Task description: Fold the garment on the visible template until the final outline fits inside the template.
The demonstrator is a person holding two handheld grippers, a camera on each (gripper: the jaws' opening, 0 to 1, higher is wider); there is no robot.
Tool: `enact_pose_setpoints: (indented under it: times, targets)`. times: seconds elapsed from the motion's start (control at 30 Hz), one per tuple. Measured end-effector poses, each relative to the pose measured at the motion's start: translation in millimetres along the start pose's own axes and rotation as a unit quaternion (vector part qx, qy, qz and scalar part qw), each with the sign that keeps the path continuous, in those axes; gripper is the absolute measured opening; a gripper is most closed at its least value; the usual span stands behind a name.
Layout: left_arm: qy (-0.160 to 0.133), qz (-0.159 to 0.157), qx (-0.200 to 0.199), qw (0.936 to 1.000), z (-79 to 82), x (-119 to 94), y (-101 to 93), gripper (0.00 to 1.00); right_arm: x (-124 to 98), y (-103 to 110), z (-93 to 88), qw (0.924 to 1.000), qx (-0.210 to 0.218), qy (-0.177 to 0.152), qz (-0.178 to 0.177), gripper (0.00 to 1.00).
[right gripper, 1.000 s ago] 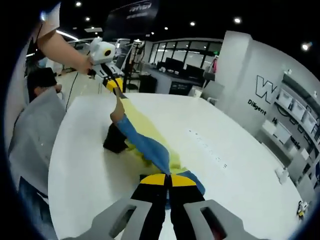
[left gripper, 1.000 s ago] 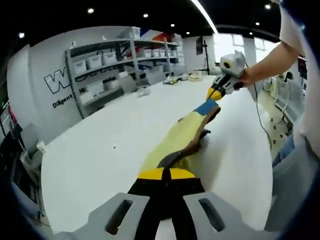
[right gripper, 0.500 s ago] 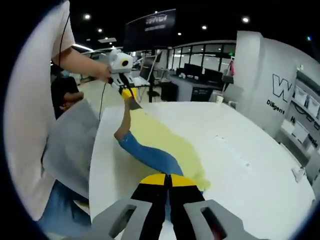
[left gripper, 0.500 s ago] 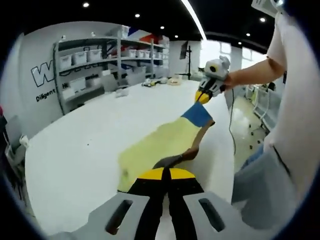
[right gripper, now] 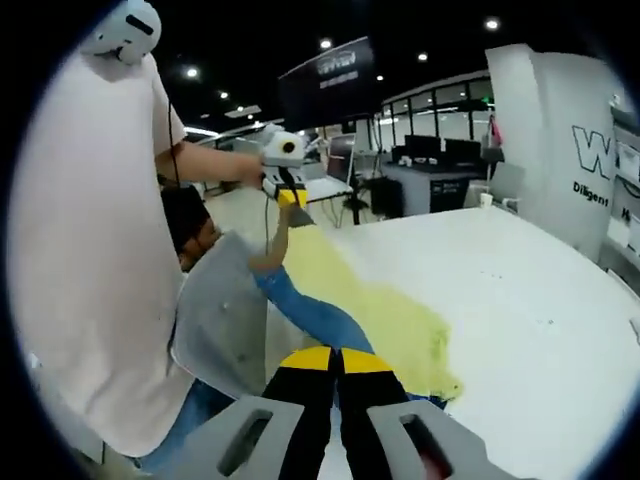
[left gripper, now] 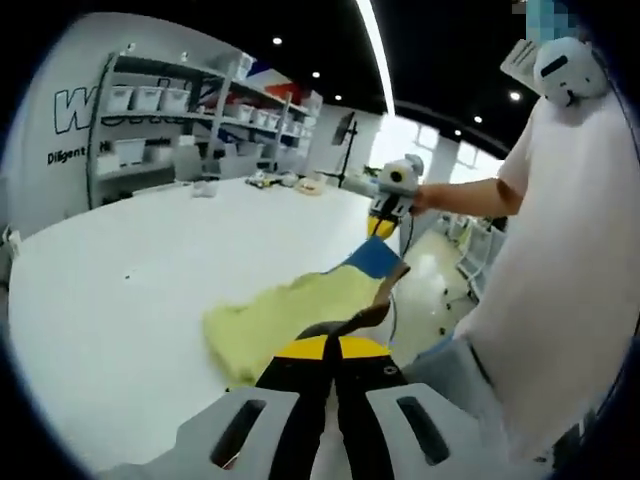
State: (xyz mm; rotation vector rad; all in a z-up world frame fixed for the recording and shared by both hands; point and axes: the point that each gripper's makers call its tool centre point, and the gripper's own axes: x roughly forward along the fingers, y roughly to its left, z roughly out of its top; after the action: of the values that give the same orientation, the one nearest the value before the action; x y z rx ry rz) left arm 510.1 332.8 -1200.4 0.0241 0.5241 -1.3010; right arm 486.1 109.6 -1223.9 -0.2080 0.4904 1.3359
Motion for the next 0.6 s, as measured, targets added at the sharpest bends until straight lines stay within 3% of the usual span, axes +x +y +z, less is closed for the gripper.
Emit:
enact_pose_setpoints:
  times: [0.13,0.4,0.6]
  targets:
    - [-0.021,0.010,-0.001,0.9997,17.1,2.7,13.4,0.07,-2.4,-8.9,9.0,0.9996,0.016,-0.022,0.008,0.00]
    - [-0.036,0.061,0.020,0.9973,47.1,23.2,68.1,0.07,-2.3,-66.9,20.4,0.9973,0.042,-0.052,-0.030,0.00]
    - [-0.027,0.090,0.028,0.9952,64.7,46.1,117.2,0.07,-1.7,-114.0,16.2,0.9960,0.062,-0.048,-0.042,0.00]
